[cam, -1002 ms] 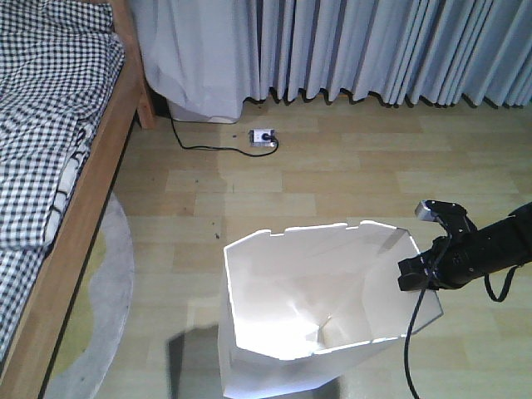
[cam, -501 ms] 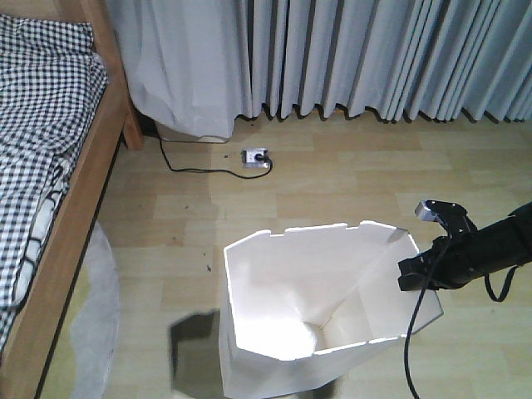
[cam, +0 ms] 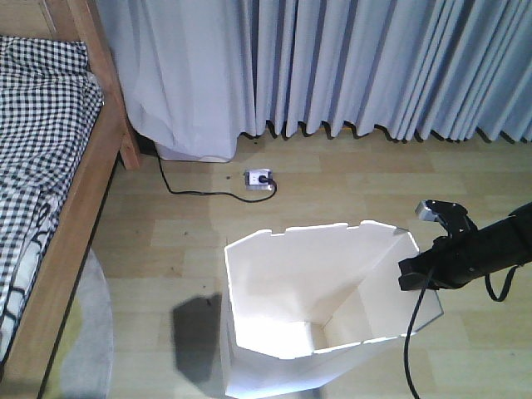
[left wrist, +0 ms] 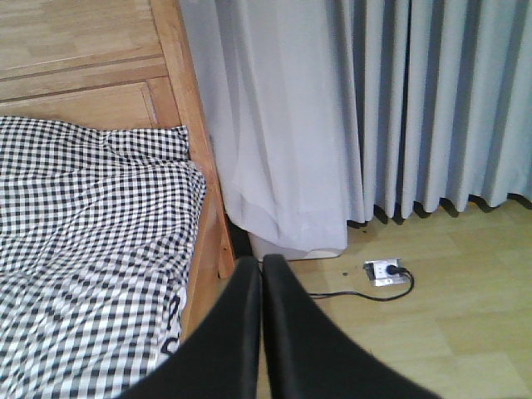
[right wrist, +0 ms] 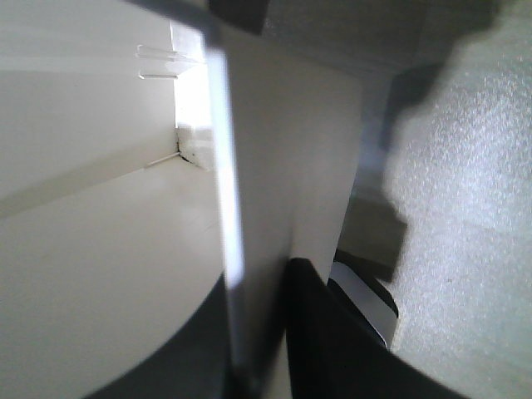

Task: Move trash bin to bedside with robot
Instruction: 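Drive forward dragging the bin to the floor beside the bed frame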

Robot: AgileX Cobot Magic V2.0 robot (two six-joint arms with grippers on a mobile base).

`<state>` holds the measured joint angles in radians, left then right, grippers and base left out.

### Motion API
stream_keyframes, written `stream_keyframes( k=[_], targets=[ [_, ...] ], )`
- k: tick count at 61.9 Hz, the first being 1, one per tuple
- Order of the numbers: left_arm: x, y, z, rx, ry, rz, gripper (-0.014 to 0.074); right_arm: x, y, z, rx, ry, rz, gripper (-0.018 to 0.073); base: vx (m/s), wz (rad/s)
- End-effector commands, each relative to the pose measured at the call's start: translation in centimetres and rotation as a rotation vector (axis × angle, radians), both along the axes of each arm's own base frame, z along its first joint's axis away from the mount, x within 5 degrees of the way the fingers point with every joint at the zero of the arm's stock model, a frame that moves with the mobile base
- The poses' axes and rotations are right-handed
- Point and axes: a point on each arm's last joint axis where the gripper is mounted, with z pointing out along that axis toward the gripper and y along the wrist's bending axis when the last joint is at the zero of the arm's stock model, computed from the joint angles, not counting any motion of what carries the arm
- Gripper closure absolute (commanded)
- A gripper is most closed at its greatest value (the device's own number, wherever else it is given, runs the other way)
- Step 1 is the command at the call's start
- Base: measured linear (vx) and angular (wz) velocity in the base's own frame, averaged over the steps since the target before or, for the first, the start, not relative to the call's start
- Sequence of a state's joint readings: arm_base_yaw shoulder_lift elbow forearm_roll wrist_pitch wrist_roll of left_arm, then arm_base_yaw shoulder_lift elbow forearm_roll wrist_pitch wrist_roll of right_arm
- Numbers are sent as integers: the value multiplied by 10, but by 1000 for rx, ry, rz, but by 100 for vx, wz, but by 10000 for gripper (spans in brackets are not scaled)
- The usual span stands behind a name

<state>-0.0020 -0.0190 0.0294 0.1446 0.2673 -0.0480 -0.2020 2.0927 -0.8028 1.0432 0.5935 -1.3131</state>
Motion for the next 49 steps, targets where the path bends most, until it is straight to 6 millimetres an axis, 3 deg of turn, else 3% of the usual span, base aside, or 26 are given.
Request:
stream_keyframes(
  k=[1, 49],
  targets=[
    [1, -1, -2, -12, -55, -15, 602, 5, 12, 31, 180, -29, -19, 565, 25, 6],
    [1, -1, -2, -12, -55, -15, 602, 5, 12, 31, 180, -29, -19, 565, 22, 2]
  ],
)
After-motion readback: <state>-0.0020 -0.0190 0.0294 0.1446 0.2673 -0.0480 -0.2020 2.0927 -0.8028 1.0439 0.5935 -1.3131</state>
